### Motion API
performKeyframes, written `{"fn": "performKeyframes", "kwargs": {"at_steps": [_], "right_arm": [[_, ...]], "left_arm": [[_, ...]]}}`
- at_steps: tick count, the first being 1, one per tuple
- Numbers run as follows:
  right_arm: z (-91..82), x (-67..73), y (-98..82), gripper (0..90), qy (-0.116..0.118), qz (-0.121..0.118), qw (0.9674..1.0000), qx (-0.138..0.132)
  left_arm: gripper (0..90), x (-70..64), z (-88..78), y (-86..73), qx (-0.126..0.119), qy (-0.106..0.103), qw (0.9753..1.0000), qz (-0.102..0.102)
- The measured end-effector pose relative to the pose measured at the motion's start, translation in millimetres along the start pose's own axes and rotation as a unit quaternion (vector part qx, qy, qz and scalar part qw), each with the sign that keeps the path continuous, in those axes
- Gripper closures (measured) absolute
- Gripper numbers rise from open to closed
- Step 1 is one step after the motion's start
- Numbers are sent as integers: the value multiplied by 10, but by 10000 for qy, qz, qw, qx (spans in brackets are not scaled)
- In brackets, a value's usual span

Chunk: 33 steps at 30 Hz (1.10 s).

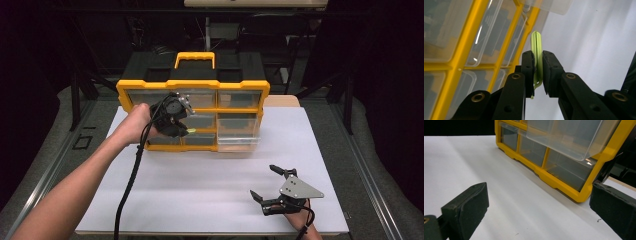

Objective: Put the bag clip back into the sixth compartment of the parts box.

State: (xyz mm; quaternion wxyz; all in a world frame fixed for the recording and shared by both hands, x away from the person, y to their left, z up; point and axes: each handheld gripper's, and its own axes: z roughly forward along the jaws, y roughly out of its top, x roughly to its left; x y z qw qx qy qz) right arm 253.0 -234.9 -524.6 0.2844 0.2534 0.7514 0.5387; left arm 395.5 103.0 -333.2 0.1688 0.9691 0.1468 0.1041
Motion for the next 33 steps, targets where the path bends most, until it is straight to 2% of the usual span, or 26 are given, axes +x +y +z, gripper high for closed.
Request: {"fn": "performKeyframes", "kwargs": {"at_steps": [7, 12, 17, 20, 25, 27, 33], "right_arm": [[21, 6, -6, 16, 64, -8, 9999, 80], [29, -13, -9, 16, 53, 9, 9999, 88], [33, -8, -10, 16, 49, 8, 10000, 77], [13, -8, -6, 16, 47, 13, 10000, 56], [30, -24, -10, 16, 53, 45, 10000, 53], [30, -26, -6, 16, 65, -17, 10000, 63], [19, -13, -4, 16, 63, 25, 10000, 50]], "left_arm": [[805, 4, -115, 59, -104, 83, 9999, -11], [805, 4, -178, 139, -79, 95, 9999, 98], [805, 22, -196, 199, -108, 119, 9998, 124], [805, 18, -220, 225, -19, 138, 9997, 220], [805, 59, -291, 290, -143, 162, 9996, 207], [805, 65, -300, 318, -196, 164, 9995, 168], [805, 53, -330, 397, -220, 124, 9994, 240]]}}
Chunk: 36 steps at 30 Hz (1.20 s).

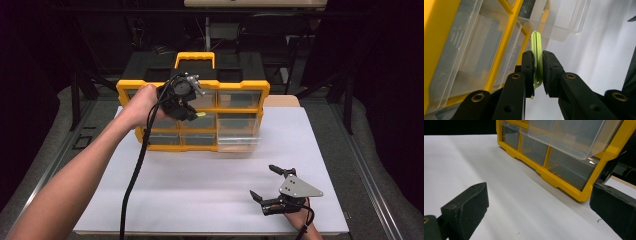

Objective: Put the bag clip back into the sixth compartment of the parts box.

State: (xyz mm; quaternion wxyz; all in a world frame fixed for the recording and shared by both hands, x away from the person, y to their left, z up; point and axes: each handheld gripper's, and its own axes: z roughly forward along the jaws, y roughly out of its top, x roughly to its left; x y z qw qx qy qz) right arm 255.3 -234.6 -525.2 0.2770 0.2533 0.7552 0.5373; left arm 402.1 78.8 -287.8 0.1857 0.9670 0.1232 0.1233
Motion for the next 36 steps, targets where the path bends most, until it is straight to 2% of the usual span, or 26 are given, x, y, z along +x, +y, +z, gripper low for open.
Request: {"fn": "performKeyframes", "kwargs": {"at_steps": [3, 10, 13, 17, 18, 23, 36], "right_arm": [[-3, -4, -3, 17, -4, -5, 10000, 11], [7, -2, -3, 17, 10, -19, 10000, 55], [8, -5, -7, 17, 1, 2, 10000, 48], [9, -5, -7, 17, -7, 3, 10000, 55], [9, -5, -7, 17, -9, -1, 10000, 54], [8, -9, -8, 17, -10, -24, 10000, 53], [2, 1, -8, 17, -14, 3, 10000, 67]], "left_arm": [[805, -4, -13, 27, 32, 18, 9999, 94], [805, 8, -67, 98, -110, 48, 9999, 63], [805, 1, -86, 143, -117, 80, 9998, 125], [805, -8, -70, 195, -130, 34, 9998, 160], [805, -17, -65, 209, -168, 15, 9998, 114], [805, -25, -101, 316, -219, 54, 9995, 226], [805, -67, -12, 502, -296, -35, 9990, 321]]}}
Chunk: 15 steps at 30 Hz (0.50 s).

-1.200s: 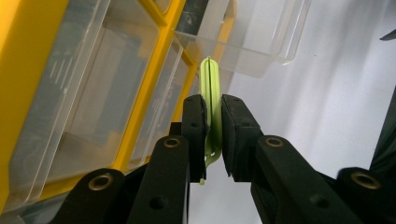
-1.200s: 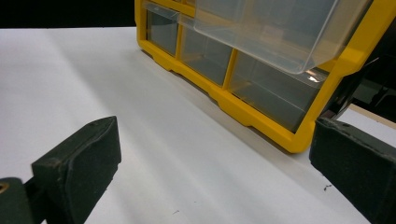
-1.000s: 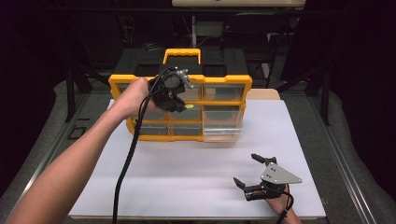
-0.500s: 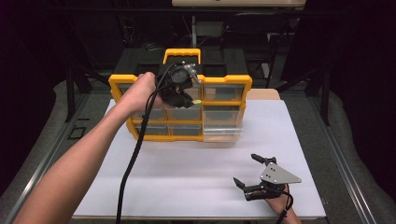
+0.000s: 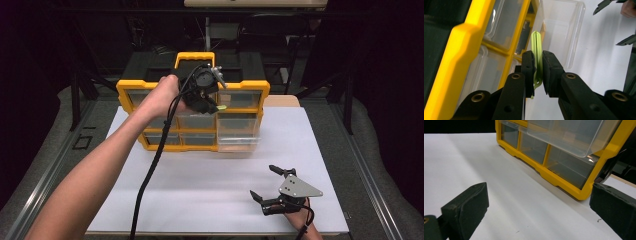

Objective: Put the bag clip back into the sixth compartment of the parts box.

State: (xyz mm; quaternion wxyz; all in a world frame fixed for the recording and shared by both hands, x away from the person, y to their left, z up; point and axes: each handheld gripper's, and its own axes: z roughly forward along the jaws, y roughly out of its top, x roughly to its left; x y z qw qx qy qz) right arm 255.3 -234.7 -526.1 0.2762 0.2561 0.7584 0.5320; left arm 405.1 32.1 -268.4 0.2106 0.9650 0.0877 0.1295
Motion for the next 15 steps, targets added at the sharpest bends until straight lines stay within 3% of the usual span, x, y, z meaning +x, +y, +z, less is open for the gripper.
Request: {"fn": "performKeyframes", "kwargs": {"at_steps": [15], "right_arm": [[-5, -8, 0, 17, -19, -38, 10000, -19]], "left_arm": [[805, -55, 195, 204, -12, -166, 9998, 123]]}}
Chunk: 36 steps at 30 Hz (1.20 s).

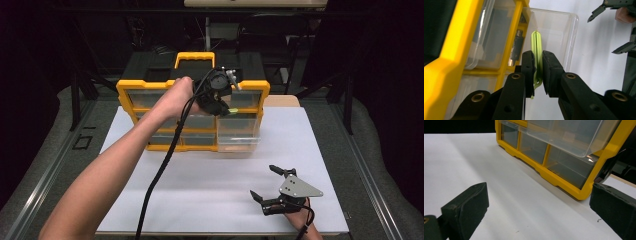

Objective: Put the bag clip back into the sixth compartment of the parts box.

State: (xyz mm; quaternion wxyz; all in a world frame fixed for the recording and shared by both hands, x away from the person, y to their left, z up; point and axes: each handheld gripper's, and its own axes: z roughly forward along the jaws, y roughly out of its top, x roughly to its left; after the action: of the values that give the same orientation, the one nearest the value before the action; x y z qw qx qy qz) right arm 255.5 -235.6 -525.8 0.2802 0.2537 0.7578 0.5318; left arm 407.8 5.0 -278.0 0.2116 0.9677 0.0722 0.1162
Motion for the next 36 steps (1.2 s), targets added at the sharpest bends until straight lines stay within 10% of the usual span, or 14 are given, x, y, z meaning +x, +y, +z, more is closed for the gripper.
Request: {"fn": "performKeyframes", "kwargs": {"at_steps": [36], "right_arm": [[-3, -14, -13, 17, 76, 69, 9999, -57]], "left_arm": [[804, -31, 422, 68, -33, -380, 9993, 1]]}}
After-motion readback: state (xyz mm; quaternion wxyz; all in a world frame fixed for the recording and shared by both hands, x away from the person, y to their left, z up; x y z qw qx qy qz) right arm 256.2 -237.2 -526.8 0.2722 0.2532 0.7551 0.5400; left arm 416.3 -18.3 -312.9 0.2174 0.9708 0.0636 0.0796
